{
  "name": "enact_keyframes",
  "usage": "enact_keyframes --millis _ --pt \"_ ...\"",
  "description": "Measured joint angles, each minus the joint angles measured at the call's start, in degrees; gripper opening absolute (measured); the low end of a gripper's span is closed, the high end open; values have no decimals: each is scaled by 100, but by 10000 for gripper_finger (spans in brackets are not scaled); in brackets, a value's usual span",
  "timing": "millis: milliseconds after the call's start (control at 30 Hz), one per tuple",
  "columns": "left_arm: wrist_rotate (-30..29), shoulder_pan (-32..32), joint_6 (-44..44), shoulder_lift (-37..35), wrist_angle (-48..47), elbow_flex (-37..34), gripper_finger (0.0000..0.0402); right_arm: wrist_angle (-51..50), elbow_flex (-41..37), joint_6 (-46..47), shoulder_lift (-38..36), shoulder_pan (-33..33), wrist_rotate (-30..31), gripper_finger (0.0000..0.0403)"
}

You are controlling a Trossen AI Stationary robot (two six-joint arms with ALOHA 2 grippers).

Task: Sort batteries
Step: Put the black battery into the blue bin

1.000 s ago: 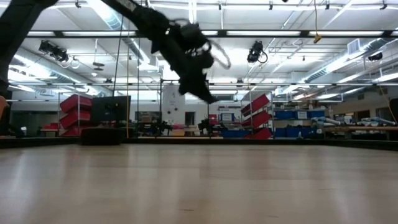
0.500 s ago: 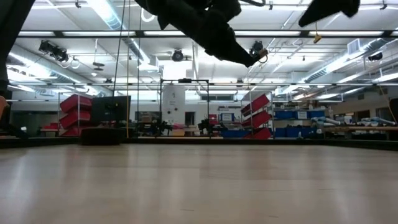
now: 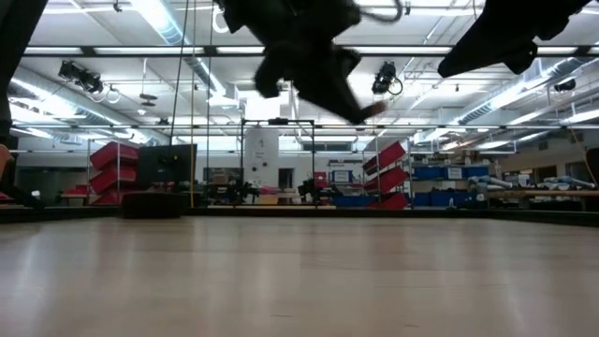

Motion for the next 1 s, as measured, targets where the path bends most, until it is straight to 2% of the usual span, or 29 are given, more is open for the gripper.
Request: enact_keyframes --millis 200,367,467,600,767,867,1000 --pt "73 -123 -560 -24 -1158 0 12 355 0 -655 228 -134 2 5" --pt "-3 -352 -588 -159 -1454 0 12 1003 0 -1108 426 -308 -3 10" --pt "-59 -459 -554 -291 -1441 -9 12 1682 2 -1986 583 -375 -104 16" --pt "-242 -491 -581 -802 -840 -554 12 2534 2 -3120 830 -295 -37 27" --pt "-869 -640 -874 -1494 466 -1520 11 3346 4 -3792 1183 -439 236 52" --pt "-1203 -804 -887 -1634 1023 -1828 11 3854 58 -4254 1451 -618 253 73" --pt "-1534 -935 -908 -1652 1153 -1999 11 4118 224 -4657 1798 -805 374 103"
